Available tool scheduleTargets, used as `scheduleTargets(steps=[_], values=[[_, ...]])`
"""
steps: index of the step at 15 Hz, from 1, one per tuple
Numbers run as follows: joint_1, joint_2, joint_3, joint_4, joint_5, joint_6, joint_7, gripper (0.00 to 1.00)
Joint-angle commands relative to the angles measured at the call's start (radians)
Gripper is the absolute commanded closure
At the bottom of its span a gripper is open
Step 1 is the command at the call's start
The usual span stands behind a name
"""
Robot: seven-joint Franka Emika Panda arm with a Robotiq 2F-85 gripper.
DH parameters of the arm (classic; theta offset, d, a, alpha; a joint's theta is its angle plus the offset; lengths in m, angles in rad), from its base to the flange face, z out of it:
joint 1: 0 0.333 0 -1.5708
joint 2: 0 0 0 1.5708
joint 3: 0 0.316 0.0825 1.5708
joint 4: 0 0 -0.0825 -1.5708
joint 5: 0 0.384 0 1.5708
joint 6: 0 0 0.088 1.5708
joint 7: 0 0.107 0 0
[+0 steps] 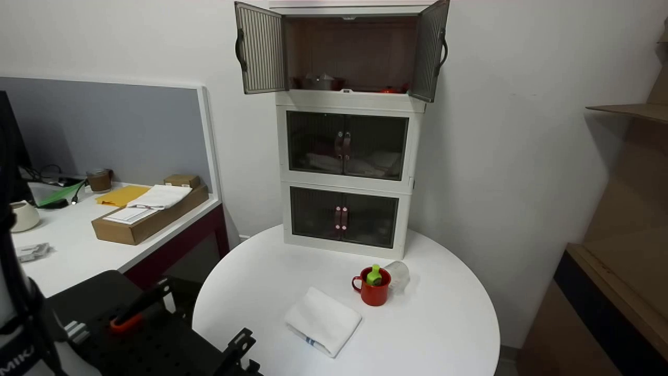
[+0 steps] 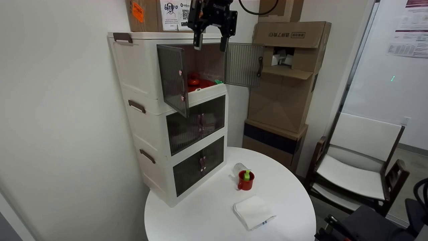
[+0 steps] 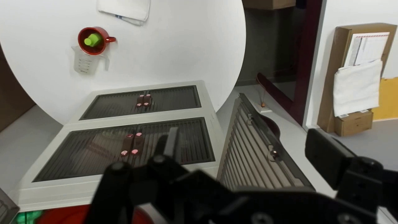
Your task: Close the left door of the top drawer
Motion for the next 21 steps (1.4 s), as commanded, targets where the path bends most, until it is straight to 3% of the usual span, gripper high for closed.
scheduleTargets(steps=[1,9,14,21], values=[[0.011,0.084,0.012,0.119,0.023,-0.069,0.000,0.00],[0.050,0.211,0.052,0.184,-0.092,0.064,0.160,0.00],[0.086,0.223,0.043,0.150,-0.339,0.179,0.348,0.00],[0.092,0.196,0.022,0.101,-0.679,0.237,0.647,0.00]])
